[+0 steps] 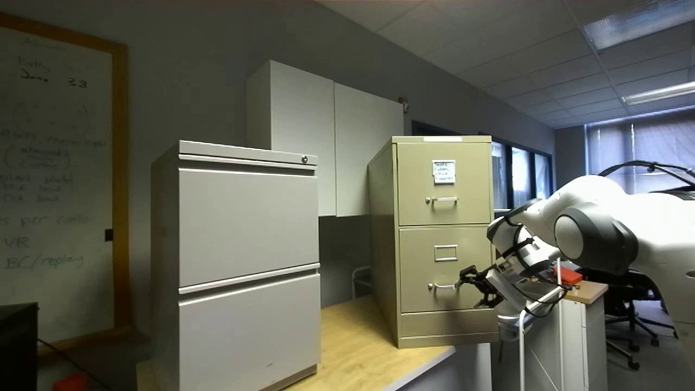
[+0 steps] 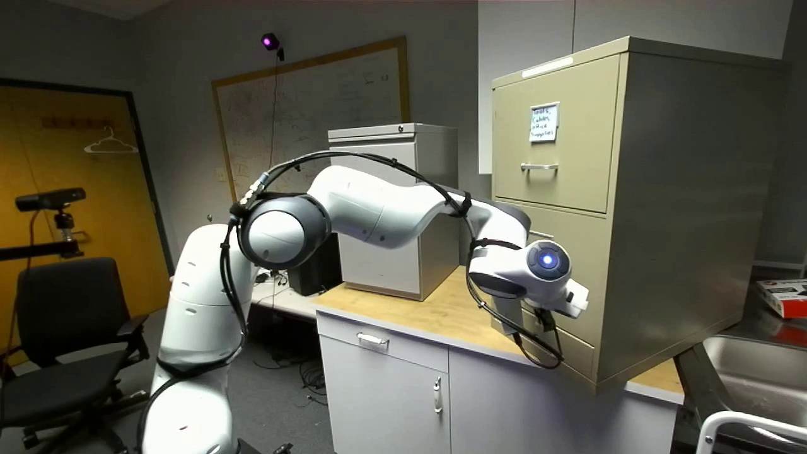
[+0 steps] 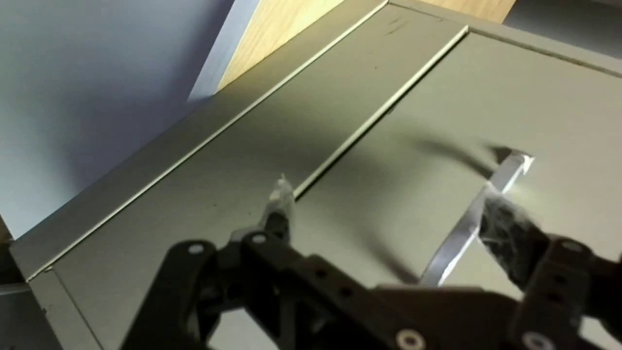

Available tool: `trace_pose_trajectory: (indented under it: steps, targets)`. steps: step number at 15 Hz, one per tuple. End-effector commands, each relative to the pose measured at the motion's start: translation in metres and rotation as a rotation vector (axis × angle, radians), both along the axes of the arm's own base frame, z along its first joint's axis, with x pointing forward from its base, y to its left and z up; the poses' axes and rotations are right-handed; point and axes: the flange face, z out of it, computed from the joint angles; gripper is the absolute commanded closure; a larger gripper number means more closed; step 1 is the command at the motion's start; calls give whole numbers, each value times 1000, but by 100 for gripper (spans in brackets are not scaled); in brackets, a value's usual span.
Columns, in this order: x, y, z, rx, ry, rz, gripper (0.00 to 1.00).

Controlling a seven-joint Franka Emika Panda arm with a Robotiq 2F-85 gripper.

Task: Pull the bottom drawer of the right cabinet

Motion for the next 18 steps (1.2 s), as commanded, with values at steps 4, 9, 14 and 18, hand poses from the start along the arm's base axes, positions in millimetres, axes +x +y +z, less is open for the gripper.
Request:
trace_pose_trajectory:
  steps: [4,9,14,18]
  targets:
    - [18,-12,31,69,-103,-48,0]
    - [42,-13,11,109,-38,-51,0]
    - [62,-11,-27,149,52,-11,28]
    - [69,-9,-12,122,100,-4,60]
